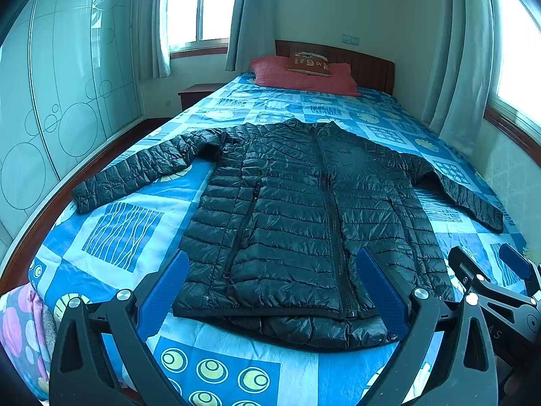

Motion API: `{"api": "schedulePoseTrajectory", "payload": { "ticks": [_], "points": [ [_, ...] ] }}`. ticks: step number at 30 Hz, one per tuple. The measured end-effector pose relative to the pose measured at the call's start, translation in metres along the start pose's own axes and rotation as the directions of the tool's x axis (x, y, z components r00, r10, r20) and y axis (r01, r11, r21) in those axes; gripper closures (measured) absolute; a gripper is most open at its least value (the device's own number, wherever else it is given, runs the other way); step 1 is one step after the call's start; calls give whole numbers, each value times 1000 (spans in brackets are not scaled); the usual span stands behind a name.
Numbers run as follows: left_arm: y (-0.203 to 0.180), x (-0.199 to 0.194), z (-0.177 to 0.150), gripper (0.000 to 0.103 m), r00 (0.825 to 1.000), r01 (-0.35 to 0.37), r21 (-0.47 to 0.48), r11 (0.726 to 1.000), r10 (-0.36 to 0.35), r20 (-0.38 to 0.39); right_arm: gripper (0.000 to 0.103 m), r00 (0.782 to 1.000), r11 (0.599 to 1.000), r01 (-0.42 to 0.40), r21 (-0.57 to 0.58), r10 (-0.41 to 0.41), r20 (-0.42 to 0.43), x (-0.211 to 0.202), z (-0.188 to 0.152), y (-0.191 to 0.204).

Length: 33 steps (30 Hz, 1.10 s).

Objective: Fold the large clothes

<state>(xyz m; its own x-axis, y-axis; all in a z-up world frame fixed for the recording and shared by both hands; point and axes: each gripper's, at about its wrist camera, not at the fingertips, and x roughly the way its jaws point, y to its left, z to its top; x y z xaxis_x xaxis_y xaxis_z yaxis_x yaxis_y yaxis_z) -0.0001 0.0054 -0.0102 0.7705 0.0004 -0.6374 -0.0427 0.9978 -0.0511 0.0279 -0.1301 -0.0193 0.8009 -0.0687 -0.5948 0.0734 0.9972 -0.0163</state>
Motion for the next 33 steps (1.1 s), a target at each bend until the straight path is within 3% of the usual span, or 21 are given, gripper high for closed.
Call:
{"api": "schedulePoseTrajectory", "payload": {
  "ticks": [33],
  "points": [
    [1,-1,-3,5,1000,3,-2,1000,-3,-3,2,1000,1000,-2,-6,2,-6,3,-4,5]
  ]
}}
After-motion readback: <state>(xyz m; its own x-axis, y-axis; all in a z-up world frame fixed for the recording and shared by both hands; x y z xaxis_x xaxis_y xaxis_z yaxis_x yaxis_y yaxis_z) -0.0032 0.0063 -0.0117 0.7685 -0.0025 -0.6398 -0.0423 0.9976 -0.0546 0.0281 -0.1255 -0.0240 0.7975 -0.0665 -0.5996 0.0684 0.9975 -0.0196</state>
